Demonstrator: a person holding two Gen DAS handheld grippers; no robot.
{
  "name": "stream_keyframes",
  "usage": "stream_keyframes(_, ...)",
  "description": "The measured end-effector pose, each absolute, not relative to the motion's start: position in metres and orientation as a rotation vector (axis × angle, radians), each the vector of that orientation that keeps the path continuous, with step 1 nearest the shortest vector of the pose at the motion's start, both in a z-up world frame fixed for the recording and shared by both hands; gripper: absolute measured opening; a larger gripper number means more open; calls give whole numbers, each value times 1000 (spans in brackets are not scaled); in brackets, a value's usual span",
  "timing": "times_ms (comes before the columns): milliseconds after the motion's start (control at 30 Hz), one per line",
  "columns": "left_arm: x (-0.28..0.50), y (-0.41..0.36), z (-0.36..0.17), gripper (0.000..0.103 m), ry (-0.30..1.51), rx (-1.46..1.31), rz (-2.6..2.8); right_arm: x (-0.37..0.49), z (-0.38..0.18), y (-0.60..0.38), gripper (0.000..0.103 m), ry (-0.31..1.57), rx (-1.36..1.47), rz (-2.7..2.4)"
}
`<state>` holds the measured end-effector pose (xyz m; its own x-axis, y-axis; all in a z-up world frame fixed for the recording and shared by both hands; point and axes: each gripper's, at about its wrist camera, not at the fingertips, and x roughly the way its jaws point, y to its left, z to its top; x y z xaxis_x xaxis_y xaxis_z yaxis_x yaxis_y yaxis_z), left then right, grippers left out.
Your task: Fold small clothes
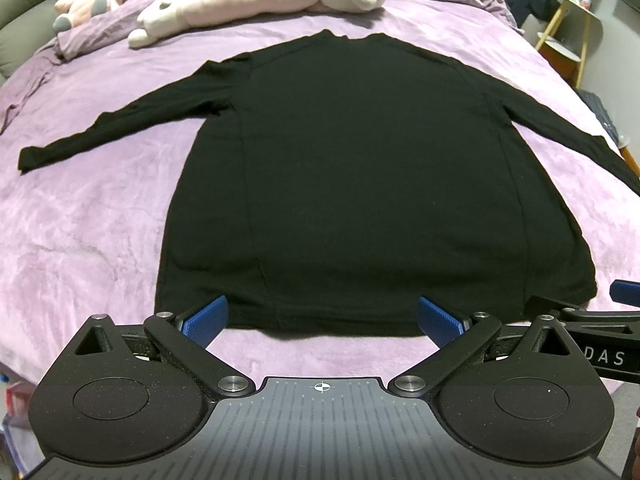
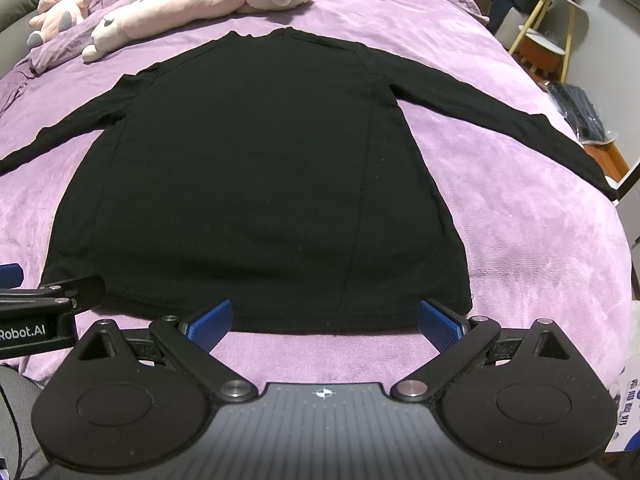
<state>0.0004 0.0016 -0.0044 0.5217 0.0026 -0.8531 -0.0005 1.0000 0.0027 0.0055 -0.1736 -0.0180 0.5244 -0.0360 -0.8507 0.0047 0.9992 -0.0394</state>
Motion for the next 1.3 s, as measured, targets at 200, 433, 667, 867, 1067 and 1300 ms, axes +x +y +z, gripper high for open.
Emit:
stream_keyframes(200, 1, 2, -5, 103, 1025, -2, -1, 6, -19, -174, 99, 1019, -31, -23)
stream_keyframes(433, 1, 2, -7, 103, 1027, -5, -3, 6, -21, -175, 99, 1020, -26, -24)
stream_keyframes(667, 1, 2, -9, 103, 1015, -4, 0, 6, -21, -178, 99, 1011, 0, -3)
stream_keyframes(867, 3, 2, -11, 103, 1043, -39, -33, 7, -25, -186, 99, 1013, 45, 19)
stream_keyframes(1067, 9, 1, -19, 103, 1055, -27, -44, 12, -31, -205, 99, 984, 120, 53)
stream_keyframes(1300, 25, 1, -27, 103, 1025, -98, -172, 24, -16, -306, 99, 506, 386, 139)
